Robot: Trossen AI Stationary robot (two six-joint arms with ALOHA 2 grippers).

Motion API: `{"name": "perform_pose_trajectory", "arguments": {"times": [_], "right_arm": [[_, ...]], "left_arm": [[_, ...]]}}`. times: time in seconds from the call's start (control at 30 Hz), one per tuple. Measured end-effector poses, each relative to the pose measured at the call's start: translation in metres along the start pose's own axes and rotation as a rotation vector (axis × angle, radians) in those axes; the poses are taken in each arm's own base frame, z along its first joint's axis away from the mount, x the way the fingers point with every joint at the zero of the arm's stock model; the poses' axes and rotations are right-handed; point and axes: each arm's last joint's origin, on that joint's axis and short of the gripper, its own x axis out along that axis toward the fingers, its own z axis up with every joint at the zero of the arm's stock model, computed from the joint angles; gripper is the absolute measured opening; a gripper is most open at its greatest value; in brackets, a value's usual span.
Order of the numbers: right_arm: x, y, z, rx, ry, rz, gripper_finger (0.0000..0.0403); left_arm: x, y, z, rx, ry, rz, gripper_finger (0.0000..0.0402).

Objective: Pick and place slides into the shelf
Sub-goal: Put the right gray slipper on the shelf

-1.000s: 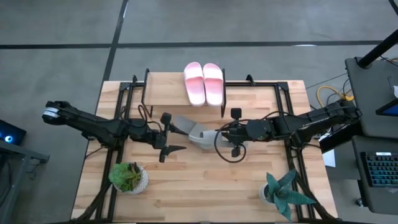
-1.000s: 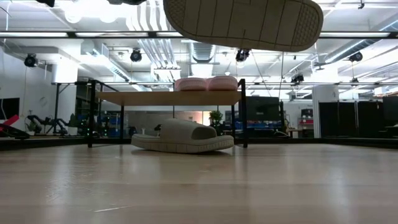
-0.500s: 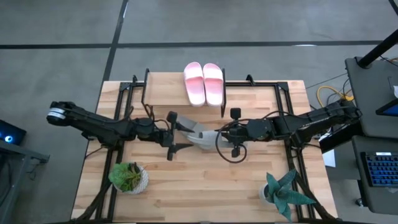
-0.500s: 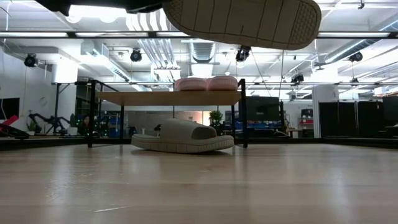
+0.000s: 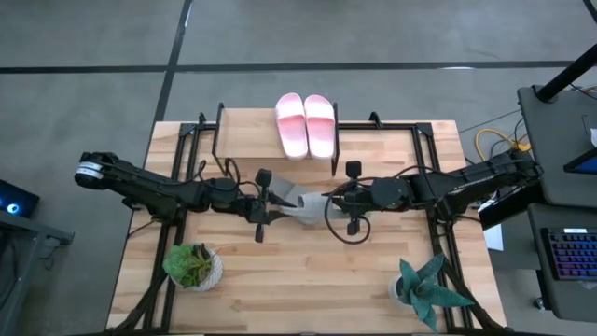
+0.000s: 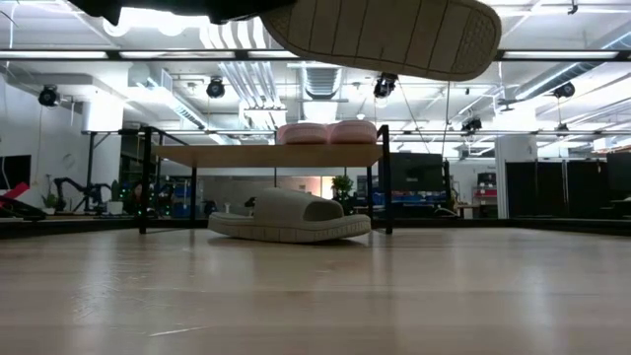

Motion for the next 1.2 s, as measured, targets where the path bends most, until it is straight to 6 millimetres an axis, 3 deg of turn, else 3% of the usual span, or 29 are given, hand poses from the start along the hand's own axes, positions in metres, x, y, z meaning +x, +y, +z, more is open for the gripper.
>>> {"name": "perform_pose_trajectory", "arguments": {"times": [0.1, 0.43, 0.67, 1.0, 1.2], "right_arm": [[0.0, -0.001, 0.0, 0.002, -0.003, -0.007, 0.0009], [-0.001, -0.003, 0.004, 0.006, -0.036, -0.04, 0.0027], [-0.006, -0.009, 0.003, -0.01, 0.023, -0.188, 0.0042], [-0.014, -0.019, 0.002, 0.028, 0.113, -0.445, 0.0073], [-0.015, -0.02, 0.002, -0.001, 0.13, -0.47, 0.0076]], "left_arm": [[-0.002, 0.002, 0.002, 0.003, 0.005, 0.011, 0.0015], [-0.014, 0.009, 0.007, 0.008, 0.039, 0.084, 0.0011], [-0.035, 0.018, 0.015, -0.001, 0.074, 0.127, 0.001], [-0.07, 0.031, 0.021, -0.021, 0.228, 0.362, 0.001], [-0.079, 0.036, 0.022, -0.024, 0.288, 0.487, 0.001]]}}
